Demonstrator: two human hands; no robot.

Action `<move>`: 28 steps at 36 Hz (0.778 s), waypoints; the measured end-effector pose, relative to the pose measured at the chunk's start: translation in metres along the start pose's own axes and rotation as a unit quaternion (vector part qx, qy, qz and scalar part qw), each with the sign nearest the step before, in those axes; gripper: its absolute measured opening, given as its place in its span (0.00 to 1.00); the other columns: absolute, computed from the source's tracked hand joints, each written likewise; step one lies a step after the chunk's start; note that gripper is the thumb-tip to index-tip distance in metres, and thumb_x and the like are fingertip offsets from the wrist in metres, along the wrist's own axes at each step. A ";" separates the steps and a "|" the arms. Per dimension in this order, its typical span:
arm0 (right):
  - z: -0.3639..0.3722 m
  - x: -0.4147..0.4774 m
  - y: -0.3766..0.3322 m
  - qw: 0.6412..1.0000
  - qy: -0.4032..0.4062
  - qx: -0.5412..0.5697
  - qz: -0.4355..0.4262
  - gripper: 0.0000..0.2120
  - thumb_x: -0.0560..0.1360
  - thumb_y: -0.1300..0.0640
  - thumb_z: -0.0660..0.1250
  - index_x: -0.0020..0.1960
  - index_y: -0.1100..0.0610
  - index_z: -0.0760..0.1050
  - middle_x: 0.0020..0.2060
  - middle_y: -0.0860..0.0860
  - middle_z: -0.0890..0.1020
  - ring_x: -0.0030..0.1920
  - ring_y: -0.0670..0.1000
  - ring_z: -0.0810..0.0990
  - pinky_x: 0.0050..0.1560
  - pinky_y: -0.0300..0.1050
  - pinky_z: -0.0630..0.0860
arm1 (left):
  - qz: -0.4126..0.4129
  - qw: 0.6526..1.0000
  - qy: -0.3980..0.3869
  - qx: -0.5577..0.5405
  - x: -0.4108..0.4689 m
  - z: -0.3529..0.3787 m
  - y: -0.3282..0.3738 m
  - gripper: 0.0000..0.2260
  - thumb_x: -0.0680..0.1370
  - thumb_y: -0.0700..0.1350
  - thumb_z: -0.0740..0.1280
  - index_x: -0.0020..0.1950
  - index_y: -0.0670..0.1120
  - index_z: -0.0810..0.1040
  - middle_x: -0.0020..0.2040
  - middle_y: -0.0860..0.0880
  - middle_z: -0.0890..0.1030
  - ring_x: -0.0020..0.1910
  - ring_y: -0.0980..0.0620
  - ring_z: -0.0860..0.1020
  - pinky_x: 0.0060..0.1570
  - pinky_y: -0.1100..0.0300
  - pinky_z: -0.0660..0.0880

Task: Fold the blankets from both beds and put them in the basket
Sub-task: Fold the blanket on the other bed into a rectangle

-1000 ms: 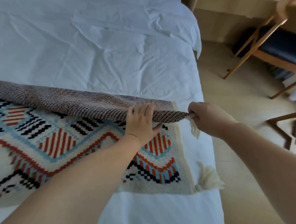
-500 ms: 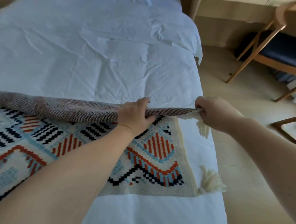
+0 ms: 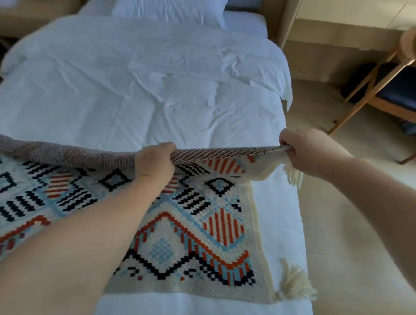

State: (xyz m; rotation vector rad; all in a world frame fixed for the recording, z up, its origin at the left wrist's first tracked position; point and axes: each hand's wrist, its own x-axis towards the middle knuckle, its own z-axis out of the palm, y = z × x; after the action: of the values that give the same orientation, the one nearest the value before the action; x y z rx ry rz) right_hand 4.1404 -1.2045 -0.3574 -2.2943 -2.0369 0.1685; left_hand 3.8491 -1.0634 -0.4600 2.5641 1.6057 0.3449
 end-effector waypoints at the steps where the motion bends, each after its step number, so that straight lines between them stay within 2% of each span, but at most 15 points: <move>1: 0.001 0.001 0.005 1.000 -0.001 0.000 0.000 0.05 0.73 0.66 0.60 0.46 0.59 0.72 0.36 0.54 0.76 0.37 0.59 0.73 0.34 0.47 0.66 | -0.023 1.000 0.006 0.009 0.001 -0.003 -0.017 0.08 0.73 0.38 0.62 0.46 0.48 0.79 0.42 0.47 0.81 0.41 0.43 0.78 0.38 0.55 0.69; 3: 0.008 0.003 0.015 1.000 -0.002 0.004 0.002 0.05 0.74 0.65 0.60 0.46 0.59 0.73 0.36 0.54 0.76 0.38 0.59 0.74 0.36 0.48 0.70 | -0.052 0.998 0.013 0.024 0.004 -0.010 -0.050 0.08 0.72 0.37 0.63 0.44 0.47 0.78 0.41 0.45 0.81 0.41 0.41 0.78 0.38 0.54 0.70; 6: 0.024 0.006 0.030 1.000 -0.023 -0.013 0.007 0.08 0.73 0.66 0.60 0.47 0.59 0.76 0.39 0.54 0.78 0.40 0.59 0.76 0.38 0.48 0.71 | -0.075 0.996 0.008 0.054 0.008 -0.021 -0.094 0.08 0.71 0.36 0.64 0.46 0.46 0.79 0.43 0.43 0.81 0.43 0.40 0.78 0.39 0.53 0.71; 10: 0.042 0.006 0.040 0.997 -0.052 -0.053 0.028 0.08 0.72 0.68 0.61 0.42 0.58 0.76 0.37 0.52 0.76 0.39 0.58 0.75 0.37 0.47 0.70 | -0.085 0.994 -0.006 0.064 0.006 -0.032 -0.123 0.11 0.71 0.31 0.62 0.47 0.43 0.79 0.45 0.41 0.80 0.44 0.39 0.77 0.38 0.53 0.69; 13: 0.055 -0.004 0.046 0.992 -0.081 -0.080 0.058 0.08 0.73 0.68 0.60 0.39 0.56 0.71 0.37 0.51 0.74 0.38 0.56 0.74 0.35 0.46 0.66 | -0.051 0.996 -0.027 0.066 -0.011 -0.033 -0.136 0.14 0.69 0.28 0.63 0.48 0.40 0.81 0.44 0.39 0.80 0.44 0.39 0.77 0.38 0.53 0.70; 16: 0.078 -0.020 0.051 0.987 -0.112 -0.083 0.081 0.07 0.73 0.67 0.60 0.40 0.56 0.72 0.39 0.52 0.75 0.39 0.56 0.76 0.37 0.48 0.72 | -0.005 0.994 -0.080 0.070 -0.040 -0.026 -0.142 0.16 0.66 0.25 0.63 0.47 0.39 0.82 0.42 0.41 0.80 0.43 0.41 0.76 0.40 0.50 0.75; 18: 0.097 -0.033 0.052 0.985 -0.128 -0.076 0.088 0.07 0.72 0.67 0.60 0.41 0.56 0.72 0.40 0.52 0.75 0.41 0.57 0.77 0.40 0.50 0.75 | 0.022 0.992 -0.103 0.071 -0.061 -0.019 -0.143 0.17 0.65 0.24 0.63 0.47 0.39 0.82 0.41 0.42 0.80 0.44 0.41 0.77 0.41 0.49 0.75; 22: 0.129 -0.062 0.039 0.978 -0.167 -0.076 0.094 0.09 0.73 0.66 0.60 0.42 0.52 0.67 0.42 0.51 0.73 0.44 0.58 0.77 0.39 0.48 0.72 | 0.044 0.992 -0.112 0.046 -0.098 0.002 -0.150 0.19 0.63 0.22 0.63 0.45 0.40 0.83 0.39 0.43 0.81 0.42 0.41 0.78 0.39 0.51 0.74; 25: 0.153 -0.084 0.028 0.973 -0.187 -0.098 0.093 0.07 0.75 0.64 0.60 0.45 0.54 0.72 0.40 0.49 0.69 0.46 0.57 0.78 0.39 0.45 0.70 | 0.055 0.990 -0.123 0.030 -0.122 0.017 -0.156 0.20 0.63 0.21 0.63 0.48 0.38 0.83 0.42 0.42 0.82 0.44 0.40 0.78 0.41 0.50 0.72; 28: 0.174 -0.104 0.019 0.972 -0.178 -0.122 0.093 0.09 0.75 0.63 0.60 0.49 0.54 0.76 0.40 0.49 0.71 0.44 0.56 0.79 0.39 0.45 0.73 | 0.065 0.985 -0.153 0.034 -0.139 0.029 -0.162 0.21 0.65 0.23 0.63 0.51 0.40 0.82 0.48 0.42 0.82 0.51 0.41 0.78 0.45 0.50 0.72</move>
State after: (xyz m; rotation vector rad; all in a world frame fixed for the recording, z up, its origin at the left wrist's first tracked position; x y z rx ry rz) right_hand 4.1251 -1.3134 -0.5288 -2.7841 -2.0919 0.3867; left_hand 3.6561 -1.1161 -0.5404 2.6197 1.3673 -0.0962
